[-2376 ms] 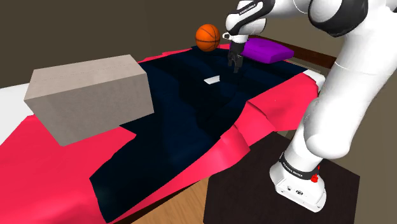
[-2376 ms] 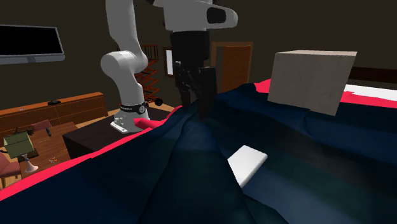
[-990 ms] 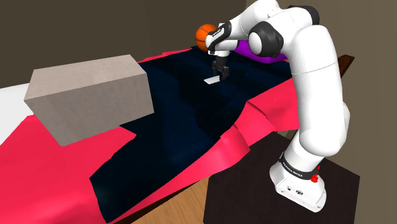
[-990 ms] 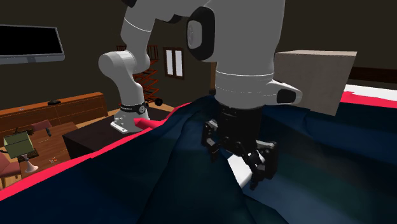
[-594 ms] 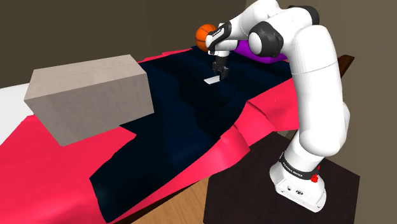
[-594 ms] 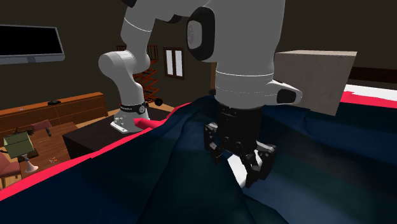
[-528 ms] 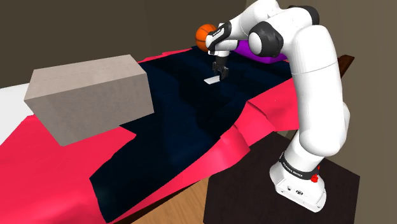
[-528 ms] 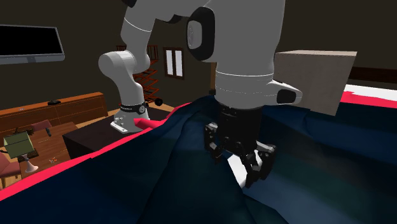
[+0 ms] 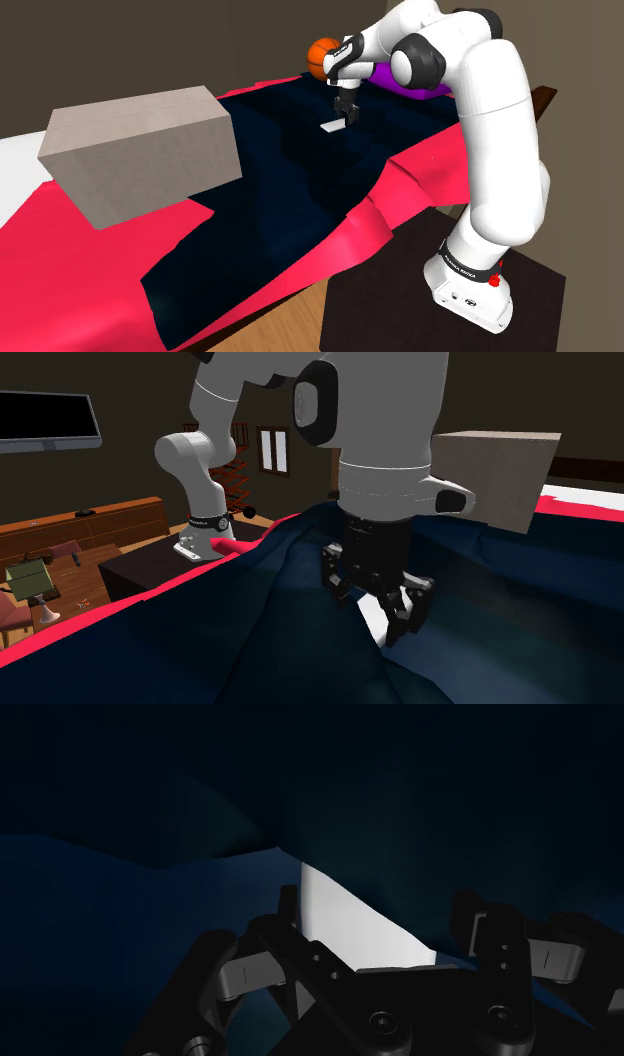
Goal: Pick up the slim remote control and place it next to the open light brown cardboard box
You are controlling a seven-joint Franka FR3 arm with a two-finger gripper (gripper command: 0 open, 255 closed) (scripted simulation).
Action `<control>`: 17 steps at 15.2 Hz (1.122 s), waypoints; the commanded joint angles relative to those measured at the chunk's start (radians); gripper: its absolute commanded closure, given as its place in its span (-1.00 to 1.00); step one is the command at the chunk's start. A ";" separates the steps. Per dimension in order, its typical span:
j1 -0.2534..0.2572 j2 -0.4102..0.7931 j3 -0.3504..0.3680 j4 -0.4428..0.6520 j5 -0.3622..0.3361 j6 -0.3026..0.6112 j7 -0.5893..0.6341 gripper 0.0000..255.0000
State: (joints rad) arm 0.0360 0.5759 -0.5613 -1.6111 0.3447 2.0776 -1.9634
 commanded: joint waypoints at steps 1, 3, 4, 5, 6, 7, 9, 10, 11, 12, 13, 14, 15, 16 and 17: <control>0.002 -0.010 -0.004 0.007 -0.006 -0.015 0.004 1.00; 0.004 -0.021 -0.009 0.017 -0.013 -0.036 0.008 1.00; 0.005 -0.027 -0.011 0.023 -0.017 -0.046 0.011 1.00; 0.006 -0.032 -0.013 0.028 -0.021 -0.056 0.013 1.00; 0.007 -0.037 -0.015 0.034 -0.024 -0.067 0.015 1.00; 0.007 -0.042 -0.017 0.041 -0.027 -0.078 0.017 1.00; 0.008 -0.052 -0.021 0.054 -0.034 -0.099 0.021 1.00; 0.009 -0.056 -0.023 0.061 -0.037 -0.110 0.023 1.00; 0.009 -0.061 -0.025 0.069 -0.040 -0.121 0.026 1.00; 0.009 -0.065 -0.026 0.077 -0.043 -0.132 0.028 1.00; 0.009 -0.069 -0.028 0.085 -0.046 -0.143 0.029 1.00; 0.009 -0.072 -0.029 0.093 -0.048 -0.155 0.031 1.00; 0.009 -0.076 -0.031 0.101 -0.051 -0.166 0.033 1.00; 0.009 -0.079 -0.032 0.110 -0.053 -0.178 0.035 1.00; 0.008 -0.082 -0.034 0.120 -0.056 -0.190 0.037 1.00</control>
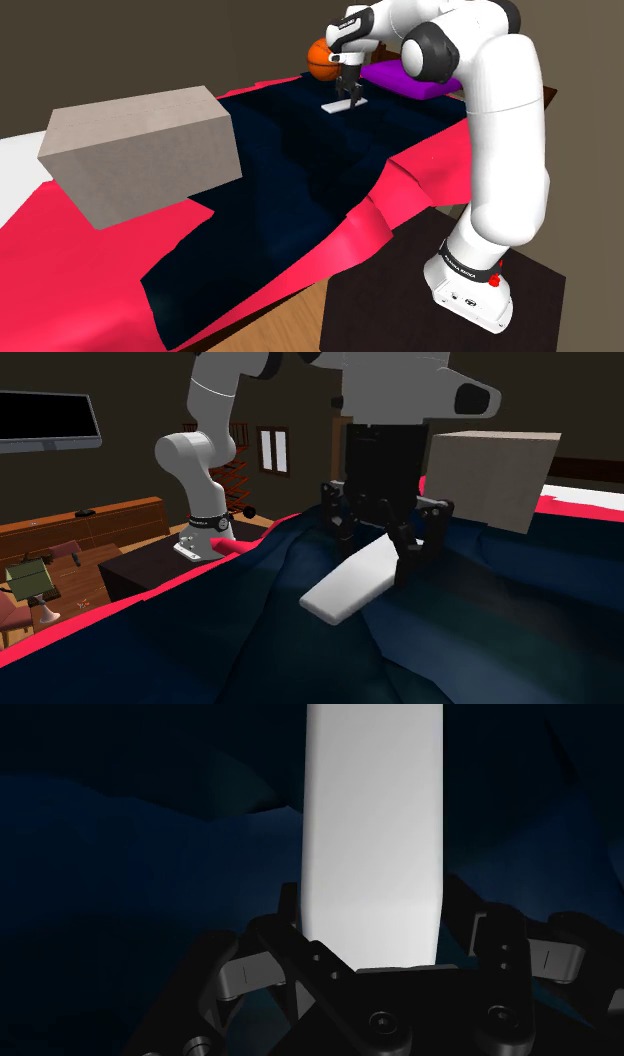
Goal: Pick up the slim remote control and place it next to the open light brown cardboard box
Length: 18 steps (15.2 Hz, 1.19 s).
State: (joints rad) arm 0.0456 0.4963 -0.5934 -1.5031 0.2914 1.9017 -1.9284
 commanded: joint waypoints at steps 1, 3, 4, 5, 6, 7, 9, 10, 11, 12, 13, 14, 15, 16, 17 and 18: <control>-0.002 -0.006 -0.003 0.021 -0.005 -0.025 0.003 1.00; -0.003 -0.011 -0.005 0.041 -0.009 -0.049 0.007 1.00; -0.004 -0.013 -0.006 0.051 -0.010 -0.062 0.008 1.00; -0.005 -0.015 -0.007 0.062 -0.012 -0.074 0.010 1.00; -0.006 -0.017 -0.008 0.073 -0.013 -0.086 0.011 1.00; -0.007 -0.018 -0.009 0.085 -0.015 -0.099 0.012 1.00; -0.010 -0.020 -0.010 0.109 -0.017 -0.124 0.015 1.00; -0.012 -0.021 -0.011 0.122 -0.018 -0.137 0.016 1.00; -0.014 -0.022 -0.011 0.135 -0.019 -0.151 0.017 1.00; -0.016 -0.022 -0.012 0.149 -0.019 -0.164 0.019 1.00; -0.018 -0.022 -0.012 0.163 -0.020 -0.177 0.020 1.00; -0.021 -0.021 -0.013 0.177 -0.020 -0.191 0.021 1.00; -0.023 -0.020 -0.013 0.192 -0.020 -0.205 0.022 1.00; -0.026 -0.019 -0.013 0.207 -0.020 -0.219 0.023 1.00; -0.029 -0.018 -0.014 0.223 -0.019 -0.233 0.024 1.00; -0.033 -0.016 -0.014 0.240 -0.019 -0.248 0.024 1.00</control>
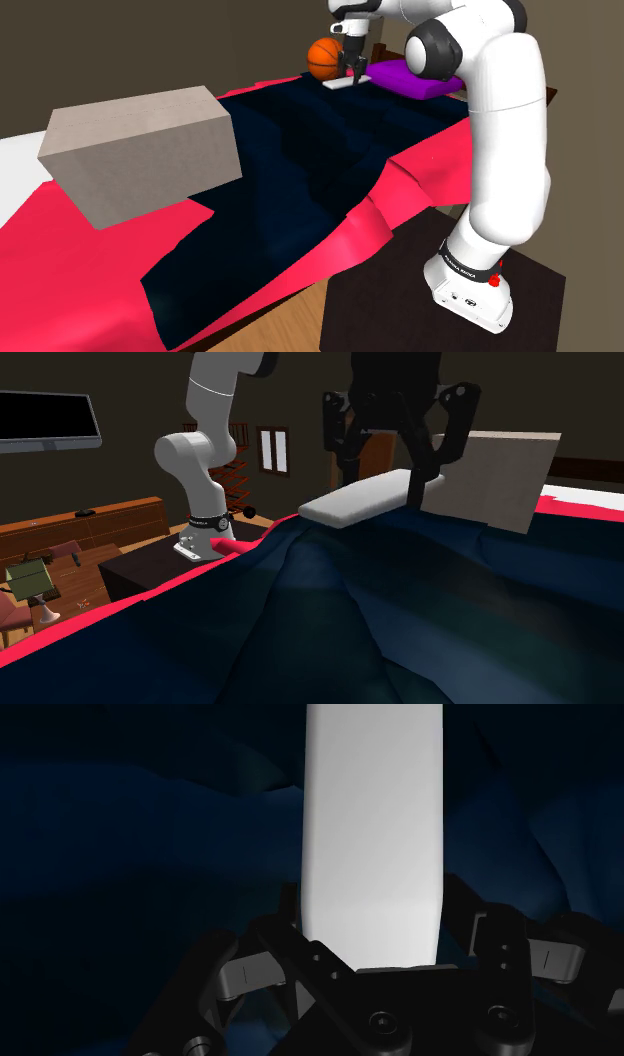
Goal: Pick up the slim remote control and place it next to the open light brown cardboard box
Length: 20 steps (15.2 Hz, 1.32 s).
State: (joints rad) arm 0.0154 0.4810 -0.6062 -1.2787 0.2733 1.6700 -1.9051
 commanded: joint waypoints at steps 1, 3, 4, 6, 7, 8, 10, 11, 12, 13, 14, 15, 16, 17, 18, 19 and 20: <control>-0.006 0.001 -0.001 0.032 0.000 -0.031 0.002 1.00; -0.014 0.006 -0.001 0.068 0.002 -0.061 0.004 1.00; -0.019 0.010 0.000 0.087 0.004 -0.076 0.004 1.00; -0.029 0.018 0.000 0.128 0.007 -0.108 0.006 1.00; -0.034 0.022 0.001 0.149 0.010 -0.125 0.007 1.00; -0.041 0.028 0.001 0.172 0.012 -0.142 0.008 1.00; -0.054 0.040 0.003 0.220 0.018 -0.177 0.009 1.00; -0.062 0.047 0.004 0.246 0.022 -0.195 0.010 1.00; -0.070 0.055 0.005 0.274 0.026 -0.215 0.011 1.00; -0.080 0.064 0.007 0.303 0.031 -0.234 0.013 1.00; -0.090 0.074 0.009 0.334 0.036 -0.255 0.014 1.00; -0.101 0.085 0.011 0.368 0.042 -0.277 0.016 1.00; -0.114 0.098 0.014 0.405 0.048 -0.300 0.018 1.00; -0.129 0.113 0.017 0.447 0.056 -0.325 0.020 1.00; -0.146 0.130 0.021 0.493 0.064 -0.352 0.023 1.00; -0.166 0.152 0.027 0.548 0.075 -0.383 0.028 1.00; -0.175 0.161 0.030 0.571 0.079 -0.396 0.030 1.00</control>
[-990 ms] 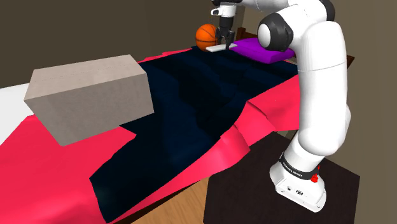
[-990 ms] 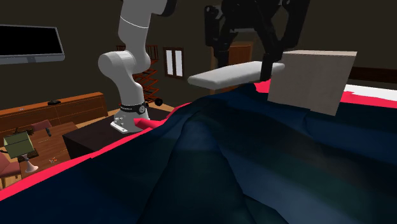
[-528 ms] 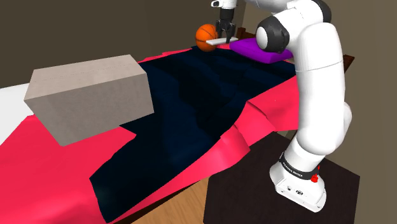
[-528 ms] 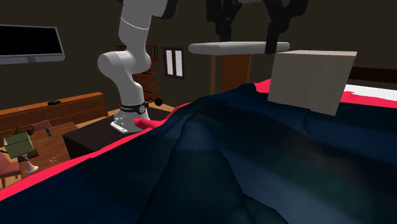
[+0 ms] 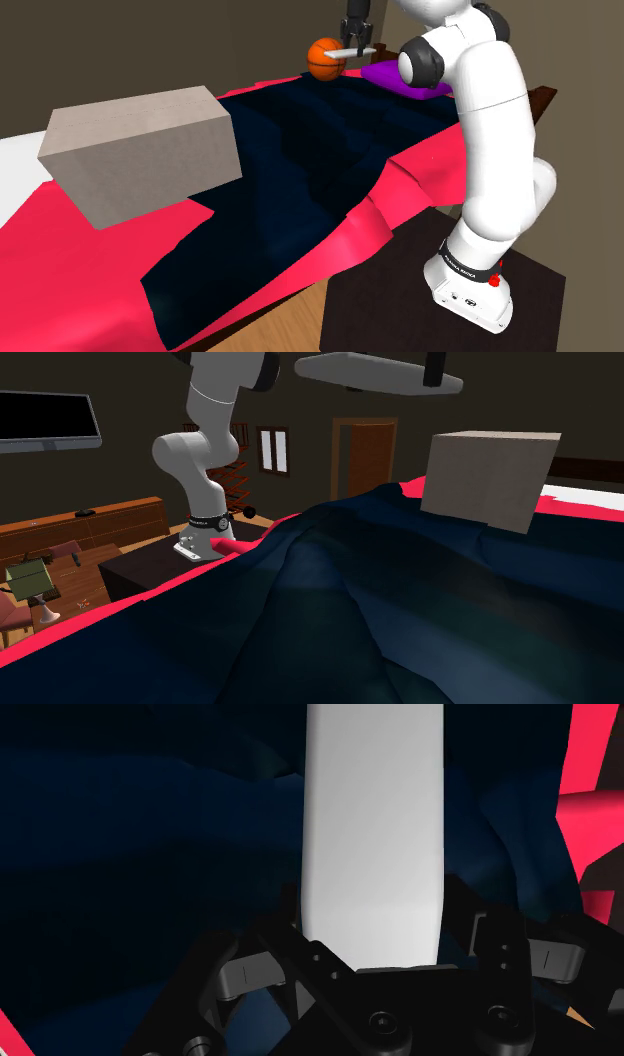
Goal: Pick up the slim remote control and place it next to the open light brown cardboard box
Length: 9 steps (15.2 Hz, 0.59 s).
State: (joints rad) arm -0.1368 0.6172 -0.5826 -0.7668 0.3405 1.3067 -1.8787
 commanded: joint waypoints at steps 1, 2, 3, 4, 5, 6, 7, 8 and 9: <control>0.042 -0.042 -0.007 -0.059 -0.018 0.016 0.012 1.00; 0.095 -0.093 -0.018 -0.146 -0.042 0.050 0.025 1.00; 0.142 -0.137 -0.025 -0.217 -0.064 0.078 0.042 1.00; 0.183 -0.177 -0.029 -0.278 -0.085 0.101 0.061 1.00; 0.222 -0.214 -0.030 -0.332 -0.105 0.122 0.083 1.00; 0.257 -0.249 -0.029 -0.380 -0.125 0.140 0.106 1.00; 0.289 -0.282 -0.026 -0.424 -0.144 0.155 0.130 1.00; 0.320 -0.312 -0.022 -0.464 -0.162 0.170 0.155 1.00; 0.349 -0.341 -0.019 -0.501 -0.179 0.182 0.181 1.00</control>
State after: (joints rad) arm 0.1806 0.3057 -0.6047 -1.2309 0.1800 1.4766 -1.7259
